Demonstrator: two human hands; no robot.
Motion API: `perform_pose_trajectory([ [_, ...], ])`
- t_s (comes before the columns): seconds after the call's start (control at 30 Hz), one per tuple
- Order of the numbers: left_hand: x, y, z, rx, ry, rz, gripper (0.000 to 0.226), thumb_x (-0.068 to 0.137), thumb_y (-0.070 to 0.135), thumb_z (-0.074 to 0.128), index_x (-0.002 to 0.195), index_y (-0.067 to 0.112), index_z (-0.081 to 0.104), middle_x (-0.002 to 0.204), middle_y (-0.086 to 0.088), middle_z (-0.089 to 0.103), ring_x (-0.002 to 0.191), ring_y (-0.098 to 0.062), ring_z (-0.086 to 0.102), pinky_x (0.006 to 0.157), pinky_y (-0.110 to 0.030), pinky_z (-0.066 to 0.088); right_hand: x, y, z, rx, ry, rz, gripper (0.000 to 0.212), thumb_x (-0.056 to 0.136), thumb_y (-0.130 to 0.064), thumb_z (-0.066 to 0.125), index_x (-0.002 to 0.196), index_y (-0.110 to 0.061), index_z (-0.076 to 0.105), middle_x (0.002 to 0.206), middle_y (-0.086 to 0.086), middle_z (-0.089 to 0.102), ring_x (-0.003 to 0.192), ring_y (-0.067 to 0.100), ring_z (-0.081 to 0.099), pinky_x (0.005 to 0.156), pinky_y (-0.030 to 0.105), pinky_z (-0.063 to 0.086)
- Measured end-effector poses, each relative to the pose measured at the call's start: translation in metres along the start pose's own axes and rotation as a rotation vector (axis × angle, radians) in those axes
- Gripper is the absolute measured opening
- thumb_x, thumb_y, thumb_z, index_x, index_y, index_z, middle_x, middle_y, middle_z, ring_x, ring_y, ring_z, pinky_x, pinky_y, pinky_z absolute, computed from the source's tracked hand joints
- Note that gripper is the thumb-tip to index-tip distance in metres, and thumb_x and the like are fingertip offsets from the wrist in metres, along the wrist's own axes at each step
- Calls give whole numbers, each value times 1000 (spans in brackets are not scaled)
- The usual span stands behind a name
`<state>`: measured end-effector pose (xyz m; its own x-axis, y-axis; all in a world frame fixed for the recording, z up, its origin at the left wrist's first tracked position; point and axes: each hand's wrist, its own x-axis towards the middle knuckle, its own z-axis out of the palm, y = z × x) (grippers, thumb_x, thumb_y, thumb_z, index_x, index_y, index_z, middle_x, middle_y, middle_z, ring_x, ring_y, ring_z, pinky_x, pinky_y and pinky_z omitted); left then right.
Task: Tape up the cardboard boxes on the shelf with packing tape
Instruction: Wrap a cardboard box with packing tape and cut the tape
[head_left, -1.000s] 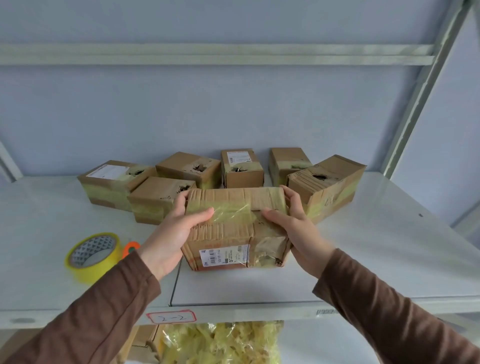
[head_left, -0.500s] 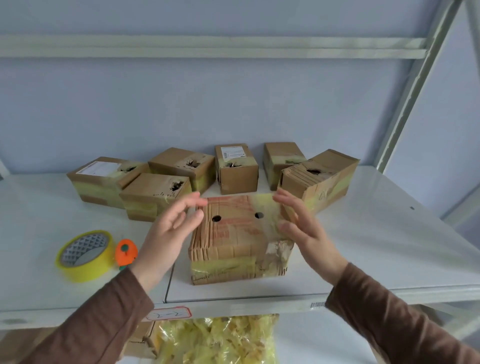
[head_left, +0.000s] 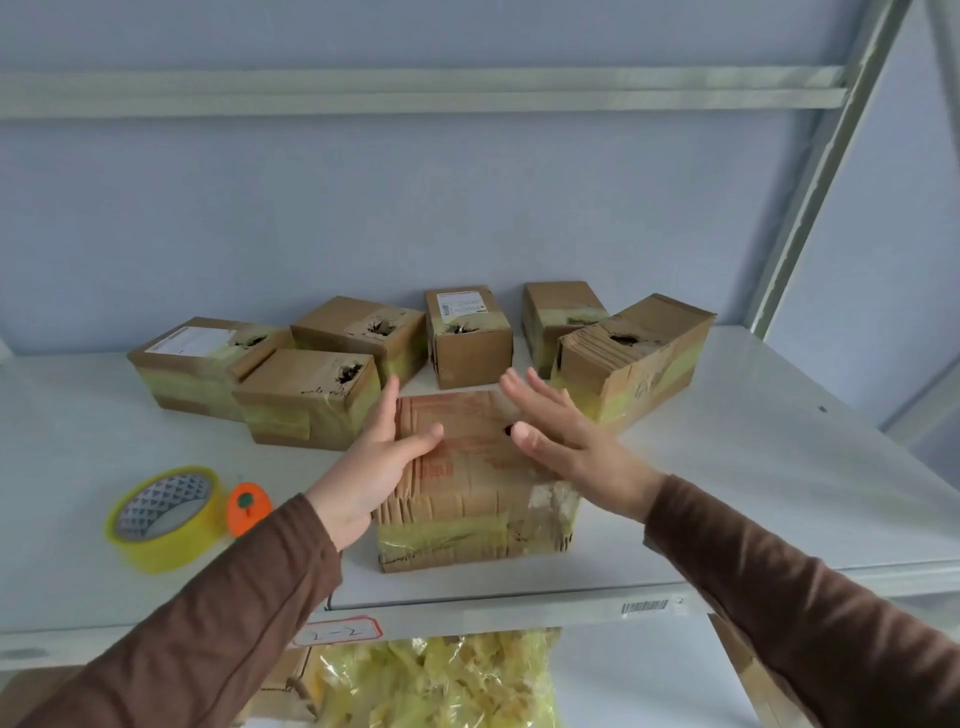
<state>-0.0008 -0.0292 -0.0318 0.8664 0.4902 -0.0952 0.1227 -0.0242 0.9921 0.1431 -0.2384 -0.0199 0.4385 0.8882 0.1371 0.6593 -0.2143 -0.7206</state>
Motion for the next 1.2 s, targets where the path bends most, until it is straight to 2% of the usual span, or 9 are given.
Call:
perform_pose_trajectory([
  [0.1,-8,2,-16,-237,11,-157,92,82,50,72,161,35,28,160,-2,41,143,-26,45,118,-52,38,-9,5,-4,607,221,288,73,94,-75,42,158,-40,33,163,-17,32,151,5,27,121,30,22],
  [0.2,-15,5,-21,-225,-124,-260,55,94,57,57,138,24,65,139,-14,64,135,-34,56,116,-56,40,-12,5,-5,666,138,426,64,94,-75,33,127,-33,68,126,-7,73,122,14,65,109,44,48],
  [0.33,-13,17,-14,-346,78,-5,61,90,58,62,132,13,58,117,-5,68,115,-26,61,102,-45,47,-8,-7,-3,747,358,272,67,93,-79,41,127,-24,58,117,-9,71,109,10,67,98,38,53],
  [0.5,-19,6,1,-312,218,194,28,91,10,71,111,20,56,114,-7,58,97,-20,60,84,-37,48,-12,-4,11,934,550,188,14,97,-14,60,97,-15,46,99,2,56,75,10,61,61,26,54],
  [0.57,-19,4,2,-298,193,202,52,87,1,72,127,28,52,128,-3,58,108,-17,63,89,-36,52,-15,-2,11,994,519,229,18,98,-1,54,111,-13,50,110,8,60,78,13,66,59,27,56],
  [0.73,-3,29,-5,-201,60,-13,110,61,39,95,154,32,35,146,-4,52,126,-25,60,109,-51,45,-3,-7,-10,1034,295,354,72,98,-16,62,159,-33,29,129,8,65,101,26,75,72,33,62],
  [0.83,3,30,4,-221,76,-47,65,80,19,83,137,25,53,116,-9,70,89,-21,74,73,-40,58,9,-10,-8,1028,240,416,80,97,-10,66,160,-36,23,105,14,78,87,33,77,67,41,64],
  [1.0,12,24,4,-250,119,-45,44,89,4,74,125,24,56,113,-13,69,77,-22,73,58,-36,58,17,-5,-7,969,266,438,74,98,-3,63,158,-31,29,92,10,80,79,31,76,64,38,64],
  [1.2,4,20,1,-342,278,17,29,94,7,58,121,19,61,107,-10,62,75,-15,66,55,-29,52,52,-7,-33,454,177,418,82,94,-21,74,162,-20,27,141,13,61,94,21,74,77,26,57],
])
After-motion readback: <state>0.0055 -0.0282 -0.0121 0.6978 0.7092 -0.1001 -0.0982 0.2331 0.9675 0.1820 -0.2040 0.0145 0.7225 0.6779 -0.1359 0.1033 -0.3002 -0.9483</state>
